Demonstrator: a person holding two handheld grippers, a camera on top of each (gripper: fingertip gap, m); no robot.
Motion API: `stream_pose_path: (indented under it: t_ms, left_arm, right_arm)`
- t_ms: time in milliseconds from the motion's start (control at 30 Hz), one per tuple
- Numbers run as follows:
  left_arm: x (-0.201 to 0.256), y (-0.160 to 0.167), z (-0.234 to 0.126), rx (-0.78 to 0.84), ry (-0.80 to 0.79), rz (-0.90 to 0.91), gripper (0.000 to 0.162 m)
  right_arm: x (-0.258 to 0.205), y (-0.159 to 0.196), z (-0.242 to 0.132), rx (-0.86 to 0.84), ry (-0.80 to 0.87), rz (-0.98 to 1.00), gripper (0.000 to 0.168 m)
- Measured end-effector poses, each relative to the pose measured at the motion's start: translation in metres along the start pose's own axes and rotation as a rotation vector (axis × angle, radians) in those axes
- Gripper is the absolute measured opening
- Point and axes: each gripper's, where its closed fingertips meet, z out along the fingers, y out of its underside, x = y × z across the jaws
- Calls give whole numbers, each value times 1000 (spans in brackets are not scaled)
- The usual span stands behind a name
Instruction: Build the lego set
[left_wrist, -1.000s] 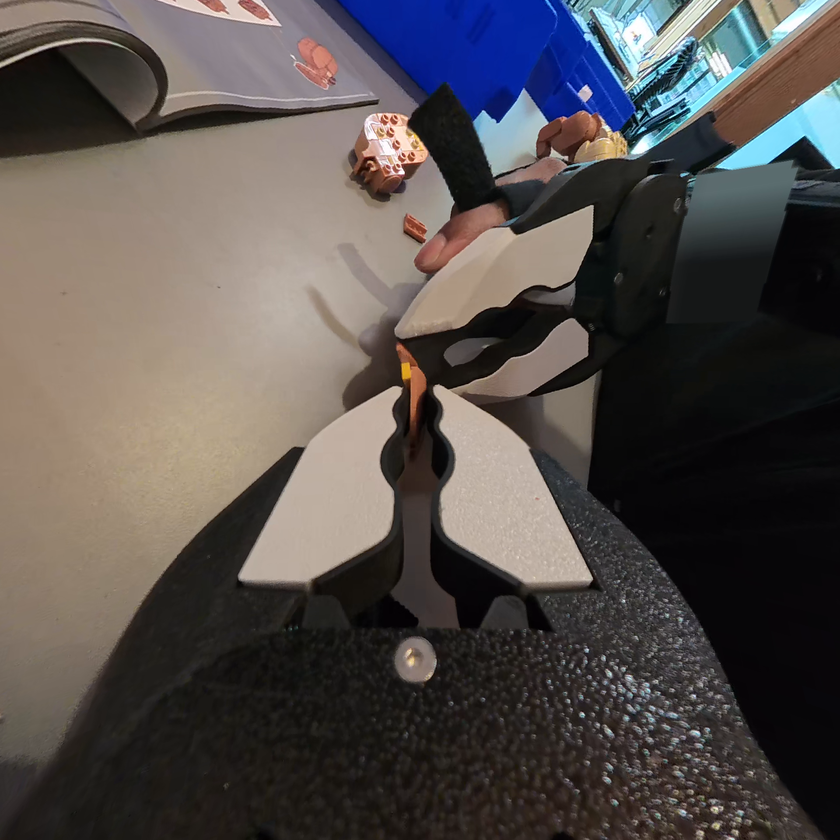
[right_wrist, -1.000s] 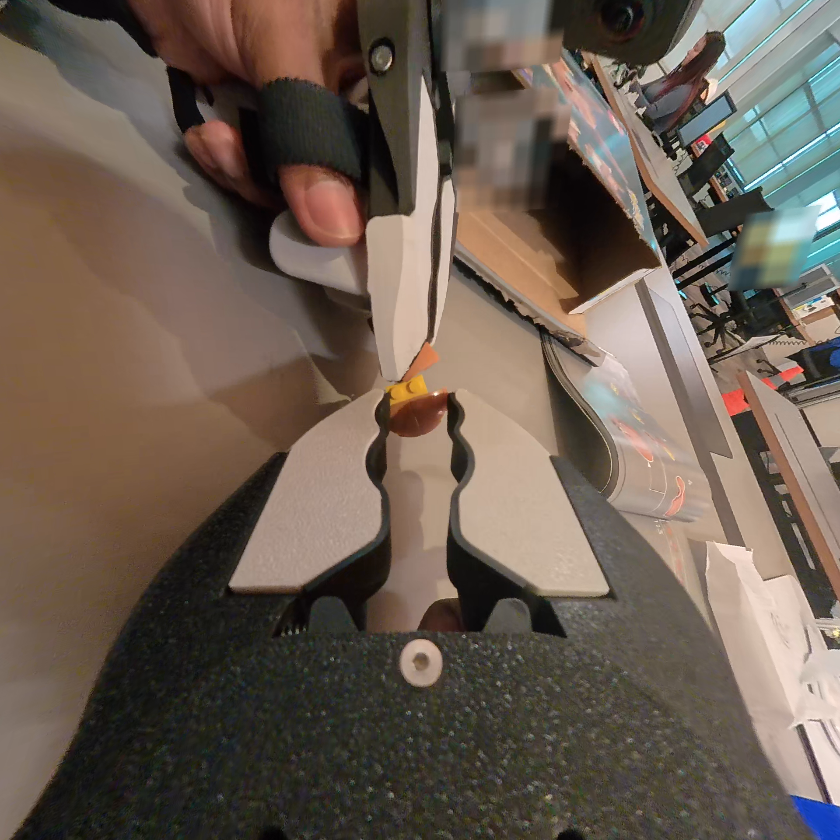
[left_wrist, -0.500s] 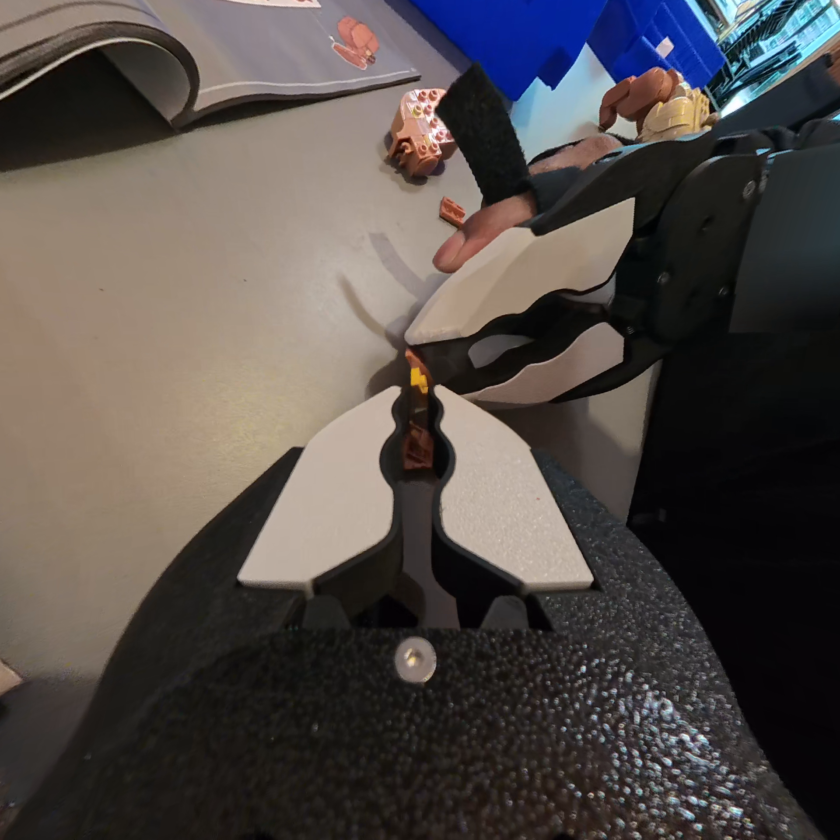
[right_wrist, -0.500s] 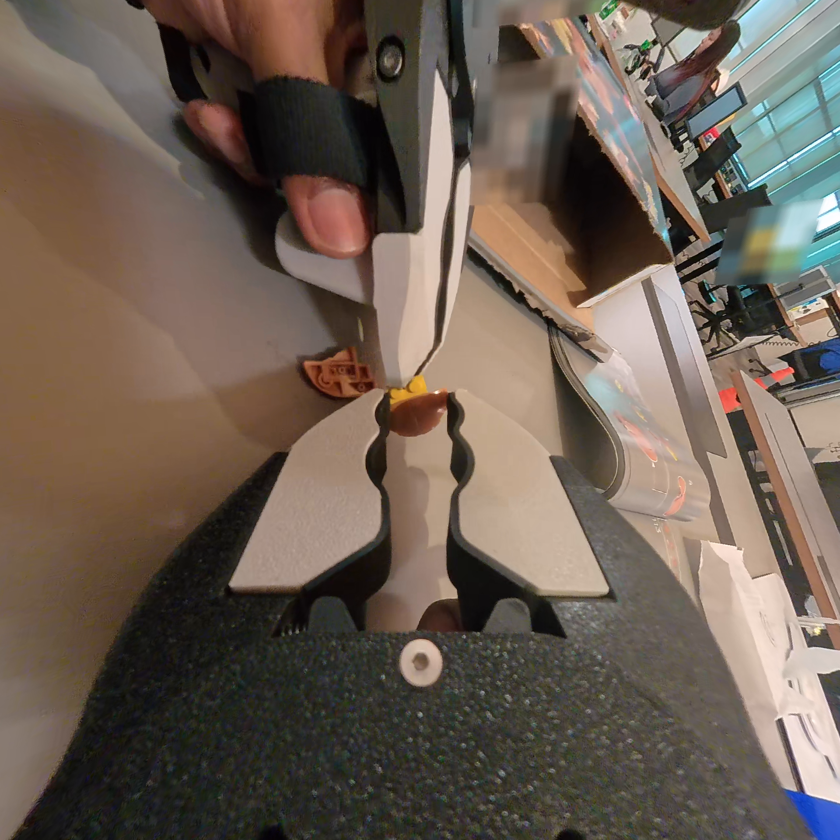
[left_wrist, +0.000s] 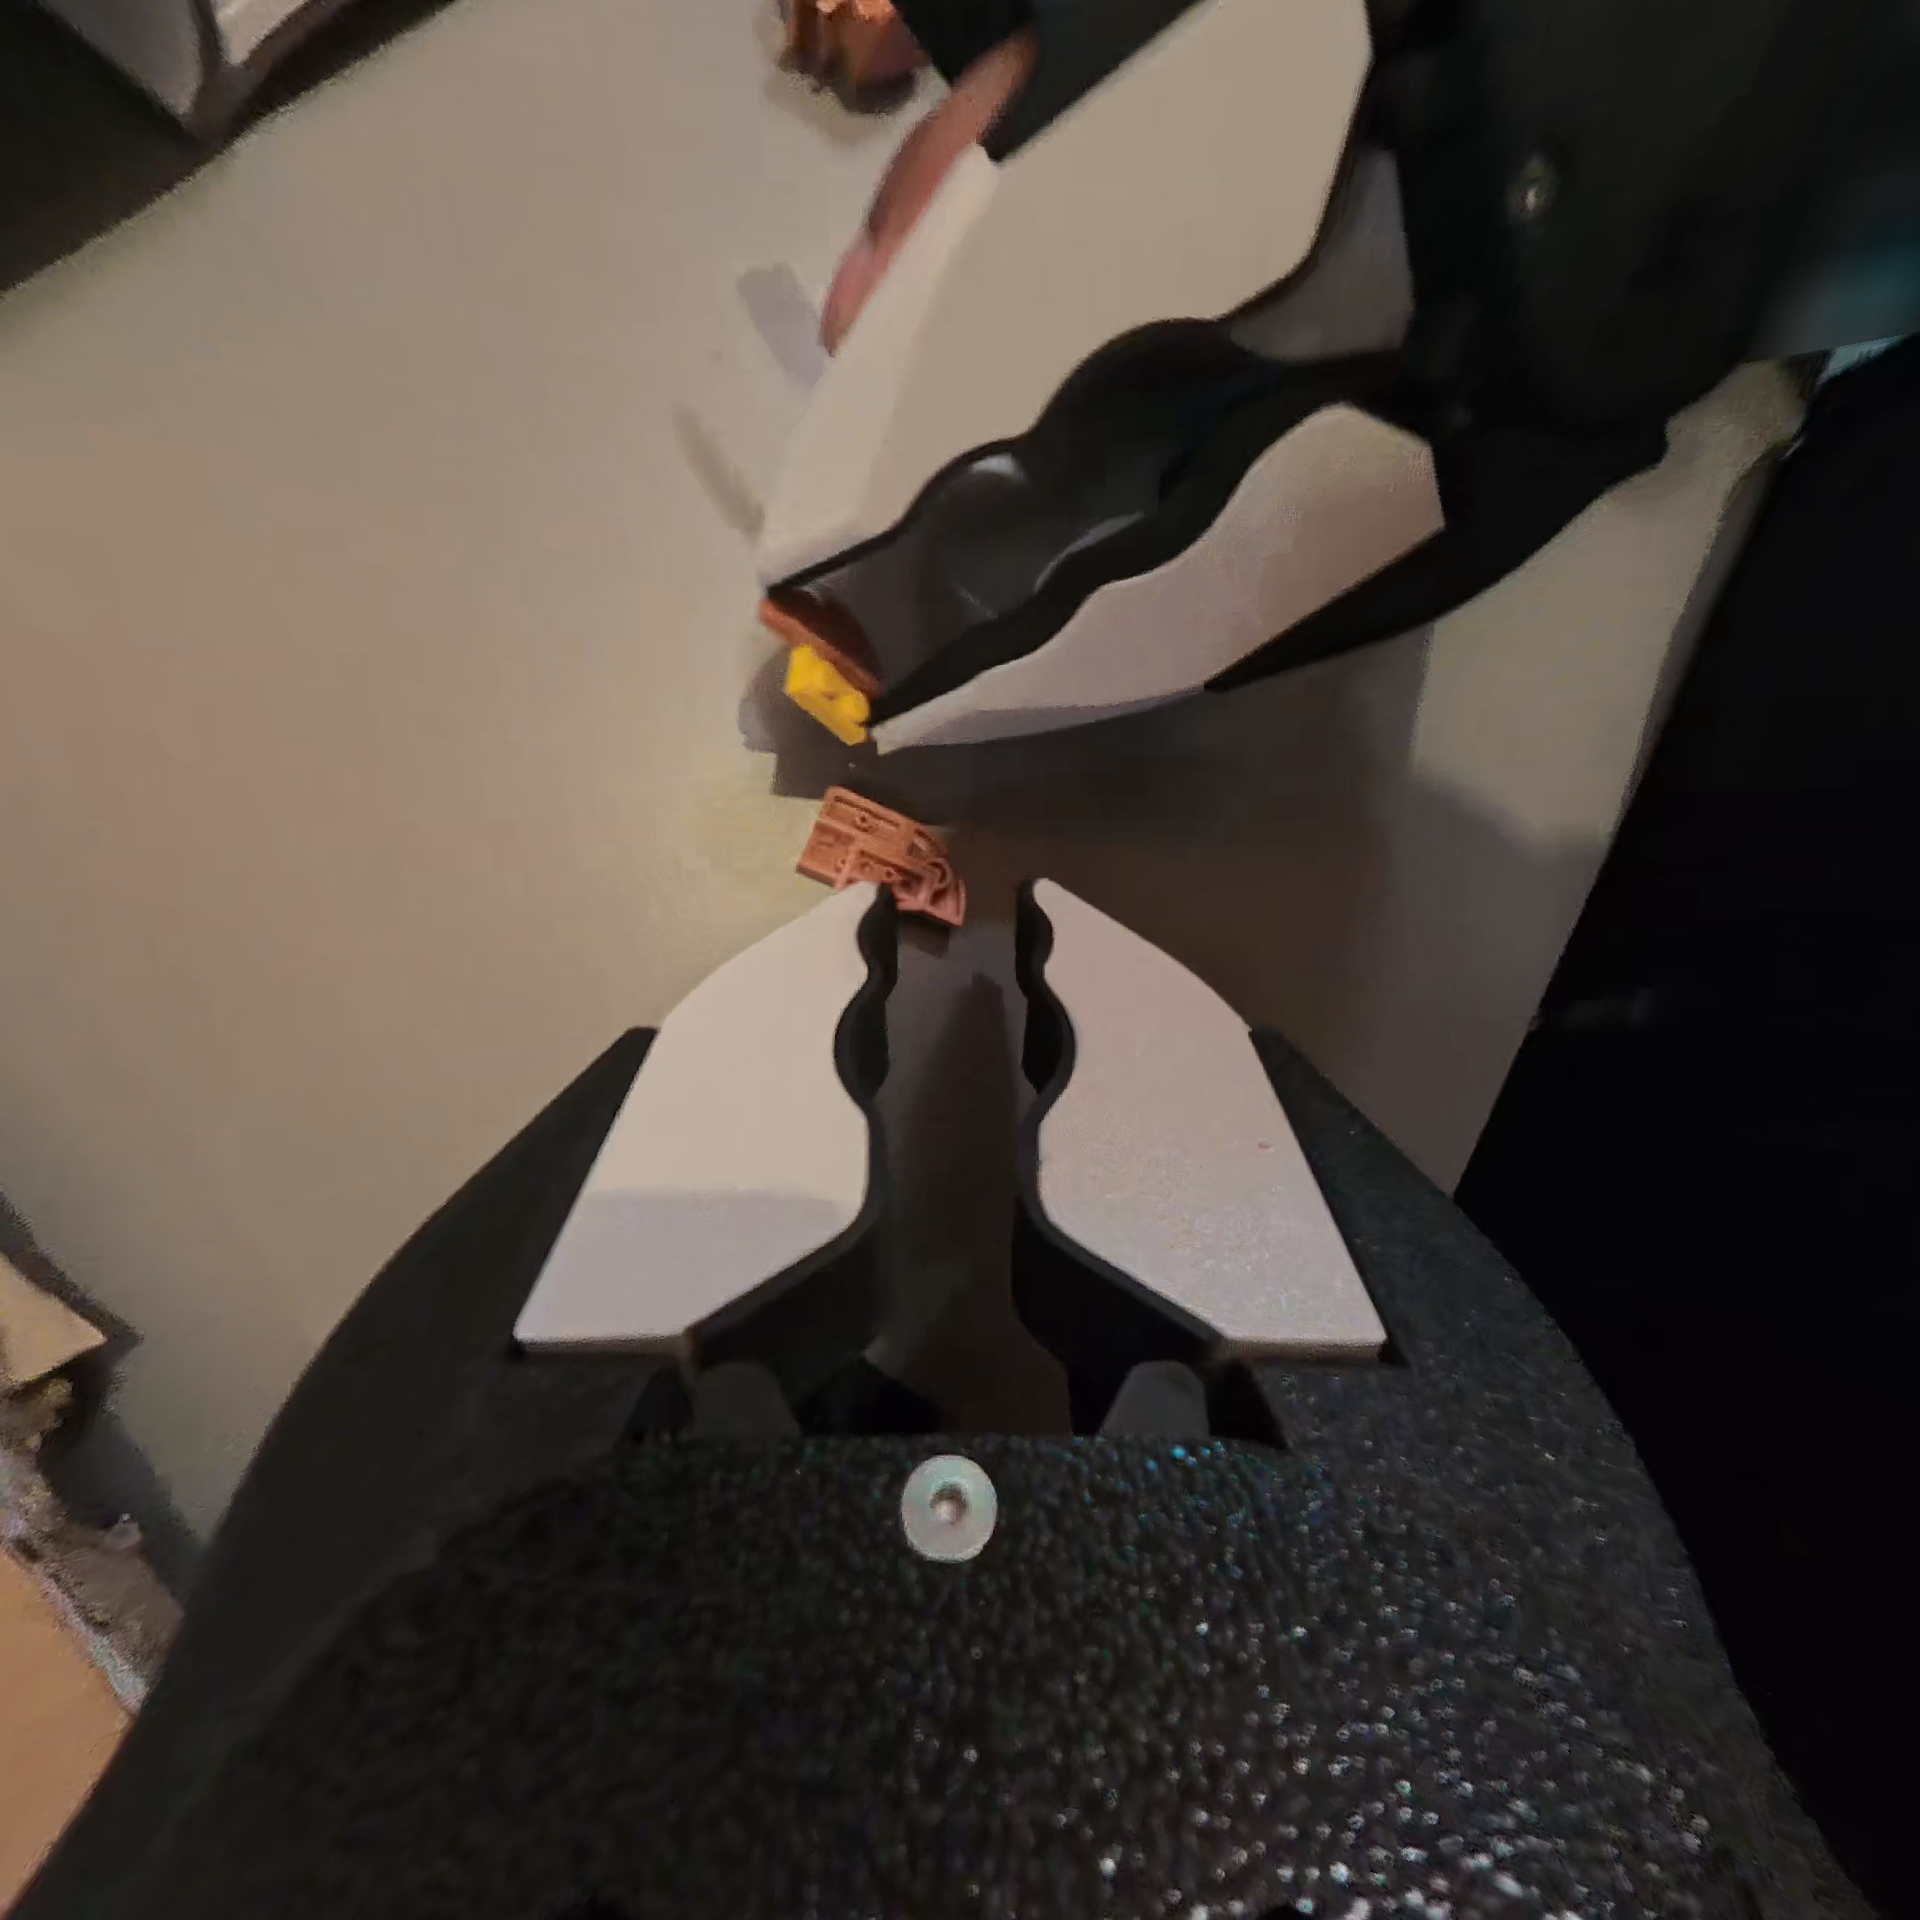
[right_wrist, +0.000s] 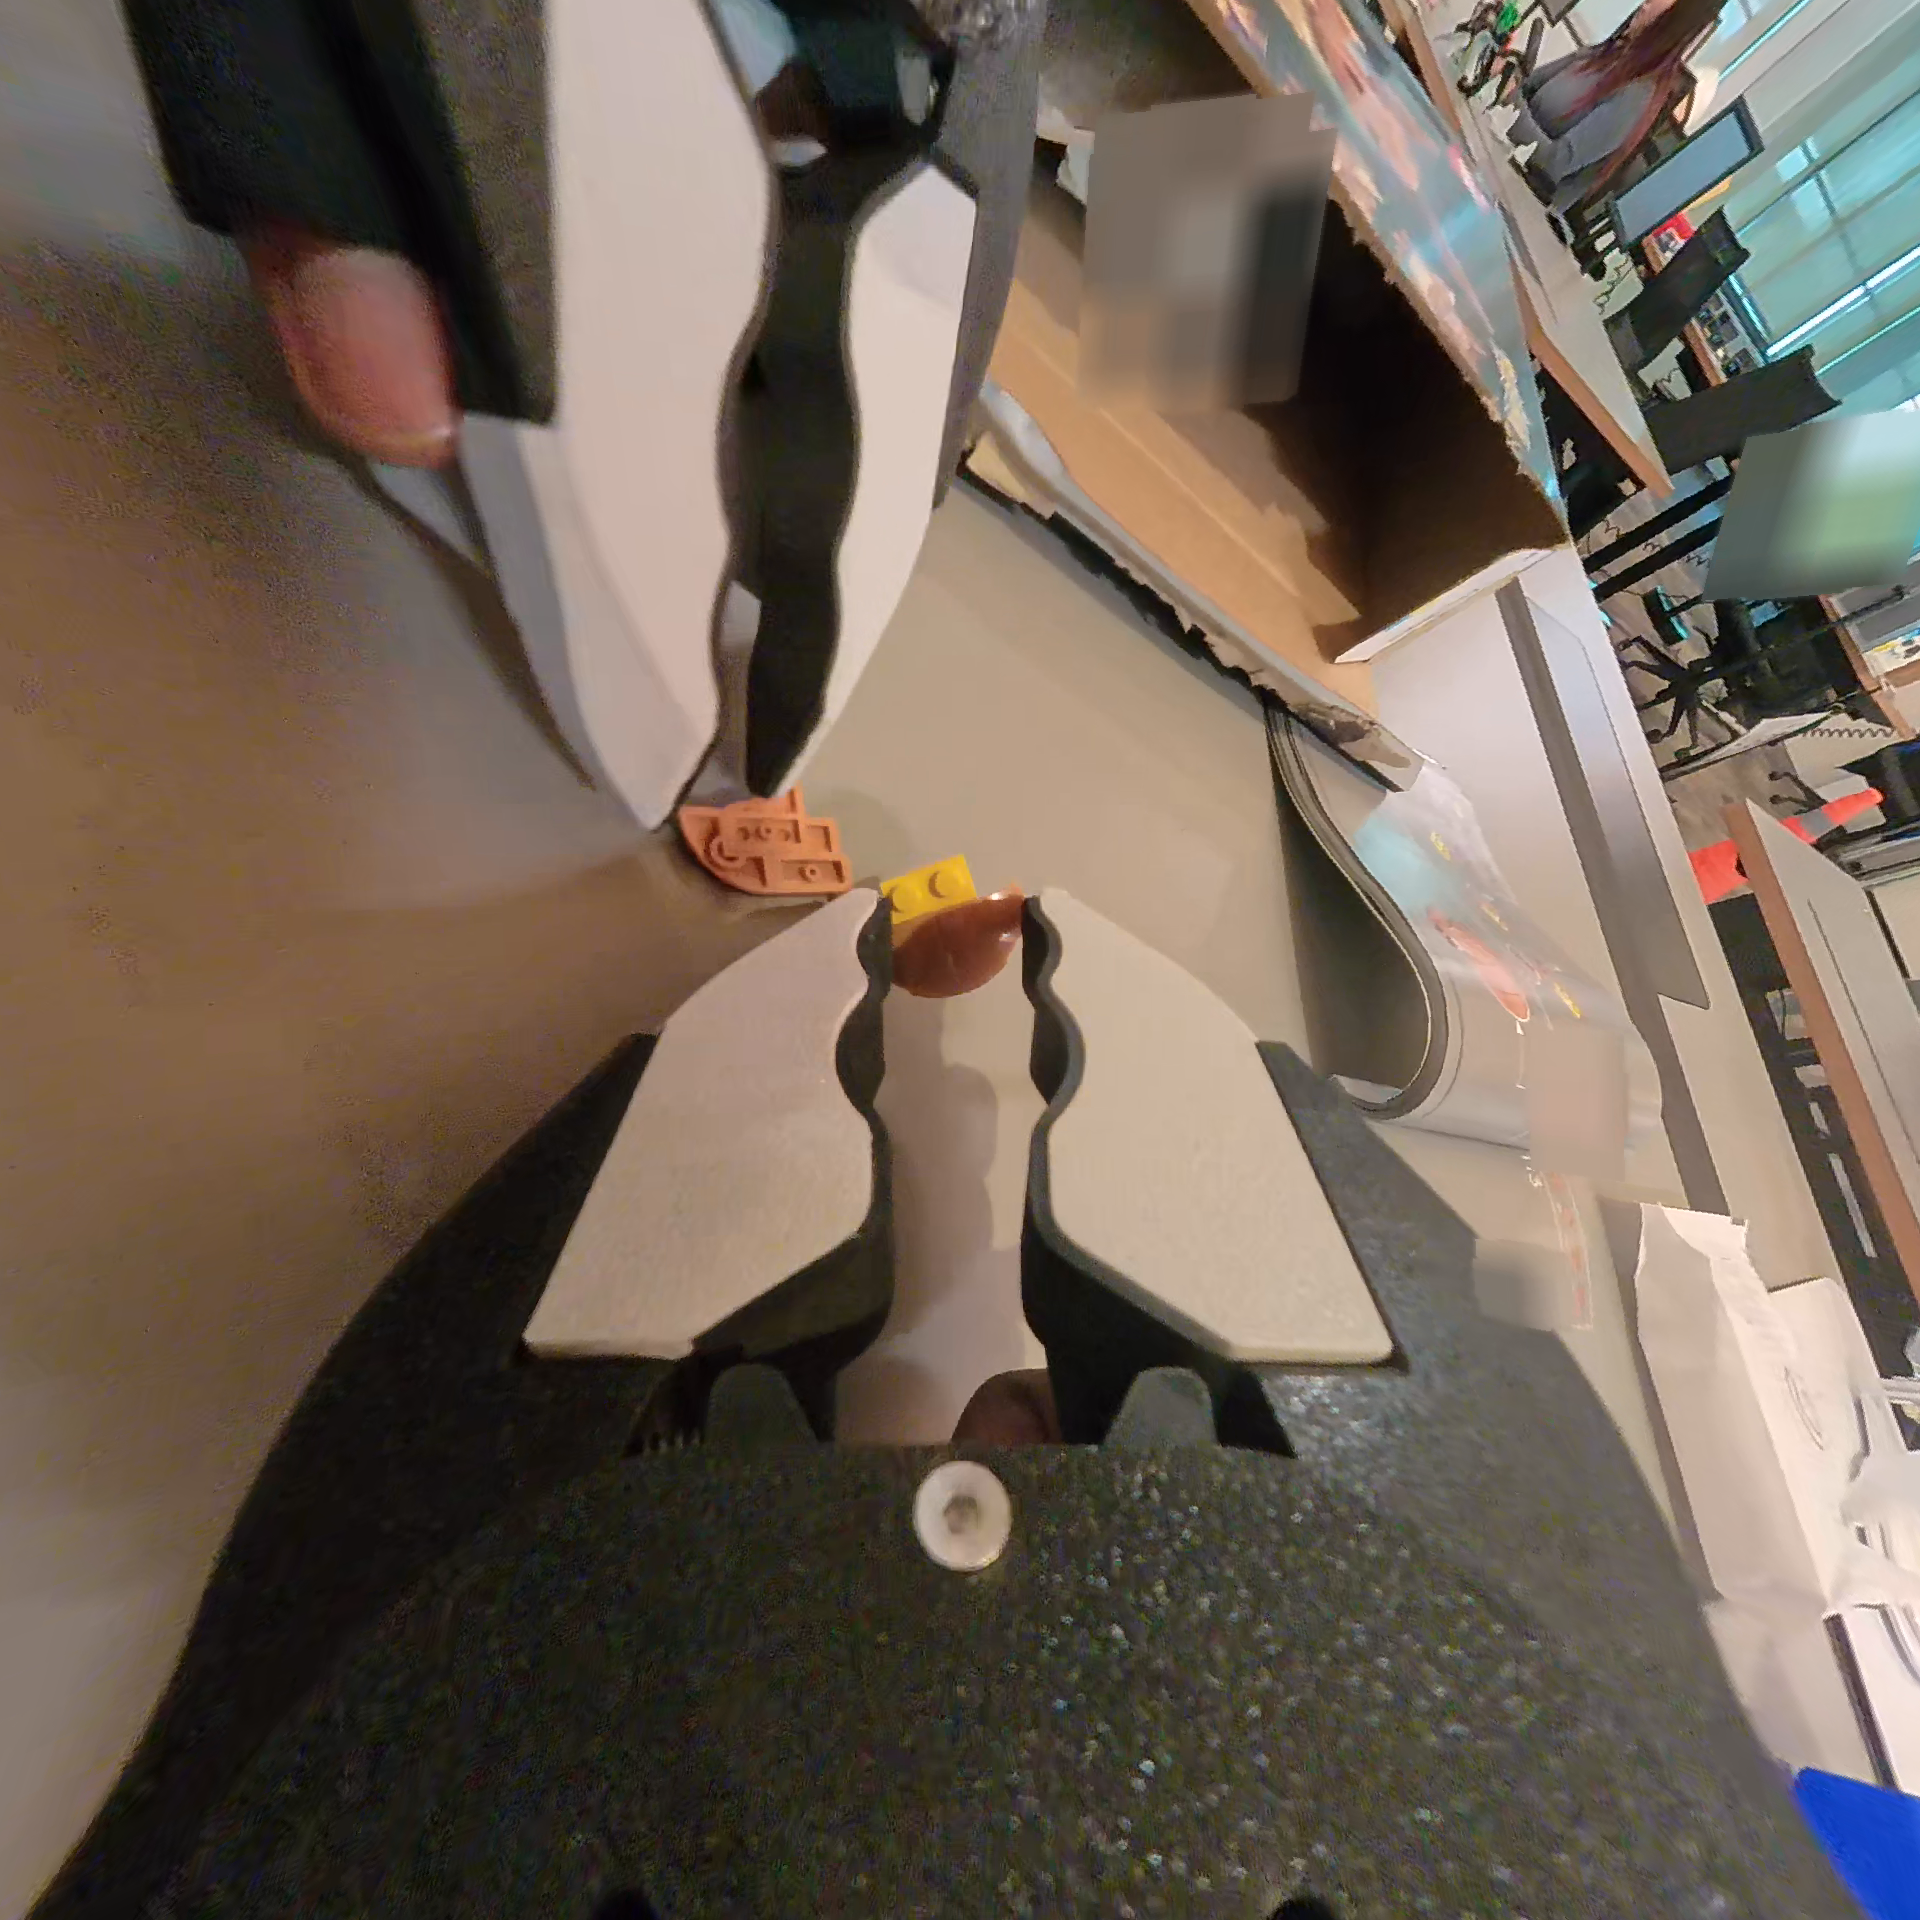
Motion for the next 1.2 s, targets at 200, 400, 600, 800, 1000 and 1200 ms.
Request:
stream_pose_path:
  t_ms: [200,400,600,800,1000,1200]
  left_arm:
    - [-8,-4,5,-86,-176,184,25]
    - [-8,-16,4,-57,-199,411,27]
    - [-7,-9,13,-121,-136,584,28]
    - [-8,-8,16,-142,-93,590,20]
    - [-9,-12,16,-52,-16,418,17]
    - [0,-23,7,119,199,105,0]
  right_arm:
    - [0,3,-4,-1,6,0,24]
    - [-1,6,-9,-3,0,6,24]
    - [-1,10,-15,-4,0,6,24]
    - [-2,11,-16,-7,-4,-3,24]
    - [-2,11,-16,-4,-5,-7,24]
    - [-3,11,-16,-1,-9,-9,24]
